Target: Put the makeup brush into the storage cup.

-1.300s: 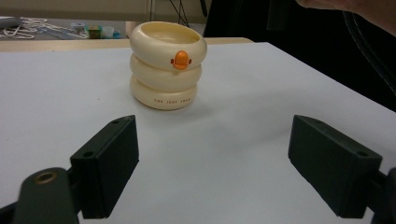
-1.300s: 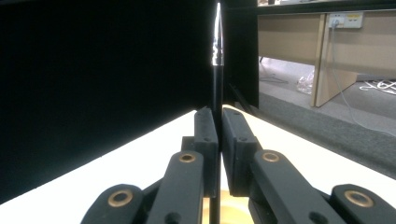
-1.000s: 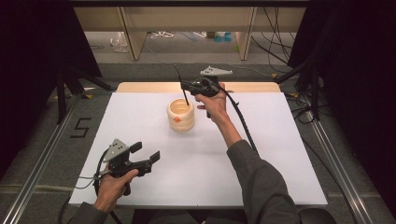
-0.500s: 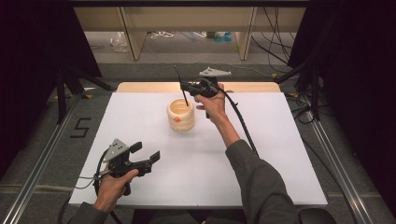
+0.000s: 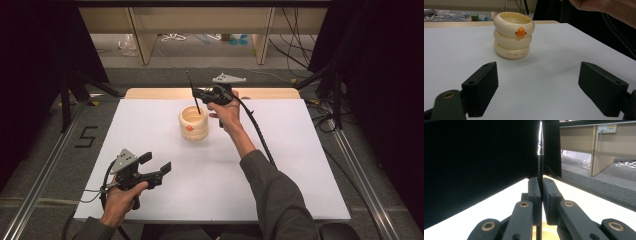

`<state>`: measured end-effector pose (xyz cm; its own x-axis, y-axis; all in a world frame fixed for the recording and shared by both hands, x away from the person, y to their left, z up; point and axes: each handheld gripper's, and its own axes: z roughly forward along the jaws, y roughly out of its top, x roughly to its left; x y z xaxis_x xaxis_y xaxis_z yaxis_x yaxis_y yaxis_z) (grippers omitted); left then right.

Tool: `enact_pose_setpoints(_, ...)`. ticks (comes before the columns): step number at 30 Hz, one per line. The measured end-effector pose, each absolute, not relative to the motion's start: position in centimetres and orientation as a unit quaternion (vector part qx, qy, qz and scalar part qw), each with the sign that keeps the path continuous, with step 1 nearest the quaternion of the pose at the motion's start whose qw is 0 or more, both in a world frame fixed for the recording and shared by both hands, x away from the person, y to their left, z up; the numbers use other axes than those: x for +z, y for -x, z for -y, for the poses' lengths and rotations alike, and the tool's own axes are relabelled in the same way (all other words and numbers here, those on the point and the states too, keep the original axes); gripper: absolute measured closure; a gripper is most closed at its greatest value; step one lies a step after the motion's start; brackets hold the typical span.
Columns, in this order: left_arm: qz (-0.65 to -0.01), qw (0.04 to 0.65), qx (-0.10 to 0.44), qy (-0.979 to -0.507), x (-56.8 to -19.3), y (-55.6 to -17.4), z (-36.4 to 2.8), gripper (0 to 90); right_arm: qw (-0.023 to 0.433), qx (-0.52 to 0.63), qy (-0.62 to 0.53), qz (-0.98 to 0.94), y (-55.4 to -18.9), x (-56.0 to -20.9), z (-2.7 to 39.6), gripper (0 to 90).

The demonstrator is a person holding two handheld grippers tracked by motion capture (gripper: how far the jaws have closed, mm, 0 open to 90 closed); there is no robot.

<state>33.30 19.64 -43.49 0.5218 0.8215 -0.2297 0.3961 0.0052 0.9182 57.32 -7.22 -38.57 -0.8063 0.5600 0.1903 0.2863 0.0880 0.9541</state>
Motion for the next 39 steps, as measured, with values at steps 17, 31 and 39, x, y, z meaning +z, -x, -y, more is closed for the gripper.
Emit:
enact_pose_setpoints(17,-0.449,0.546,0.194,-0.68,-43.5,-33.3,-19.6,15.5,0.117,0.609,-0.284,-0.731,-57.5,-39.3,6.8,85.6)
enact_pose_setpoints(31,-0.45,0.547,0.195,-0.679,-43.4,-33.2,-19.6,15.5,0.115,0.611,-0.284,-0.73,-57.5,-39.9,6.6,85.6)
enact_pose_setpoints(39,-0.45,0.547,0.195,-0.678,-43.4,-33.2,-19.6,15.5,0.115,0.607,-0.285,-0.733,-57.5,-40.4,6.4,85.6)
